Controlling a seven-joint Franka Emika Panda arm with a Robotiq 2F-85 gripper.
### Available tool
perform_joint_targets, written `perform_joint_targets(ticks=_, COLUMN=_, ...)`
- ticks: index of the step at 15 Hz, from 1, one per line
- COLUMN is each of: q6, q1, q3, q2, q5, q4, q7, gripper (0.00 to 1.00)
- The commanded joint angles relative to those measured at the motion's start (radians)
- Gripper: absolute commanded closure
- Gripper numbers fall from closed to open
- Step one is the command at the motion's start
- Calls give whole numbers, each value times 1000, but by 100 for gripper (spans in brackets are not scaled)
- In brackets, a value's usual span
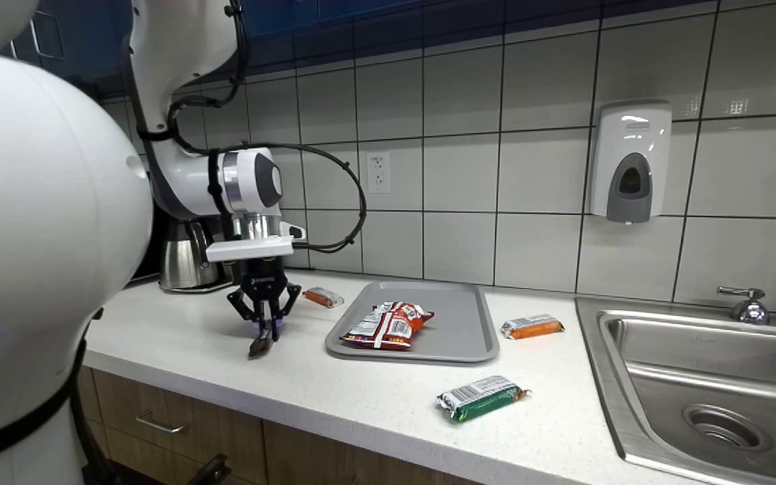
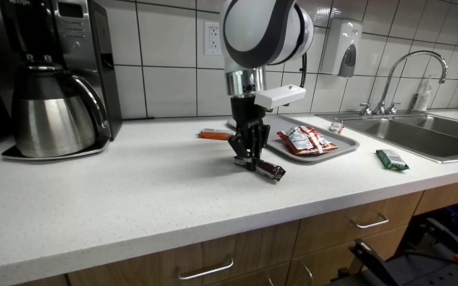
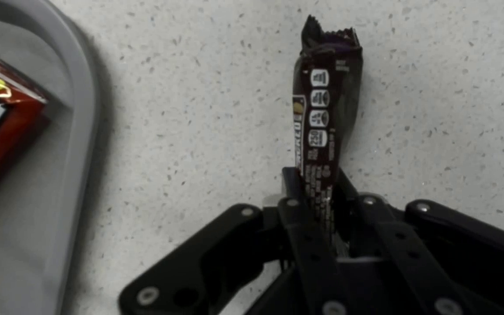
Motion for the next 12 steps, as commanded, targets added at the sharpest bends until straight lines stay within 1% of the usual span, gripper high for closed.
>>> perform_joint_targets(ticks=1, q6=-44, q1=-18, q3=5, q2=-30, q5=39, q4=6, q7=-26, gripper=96)
perform_joint_targets(ticks=7, q6=-108, q1=-46, q3=-6, q2=-91, q5=88, q4=25, q7=-36, gripper=96)
perform_joint_targets(ticks=12, q6=-165, q1=-67, q3=-40, q2=-89, q5=96, q4=110, q7=-4, gripper=96)
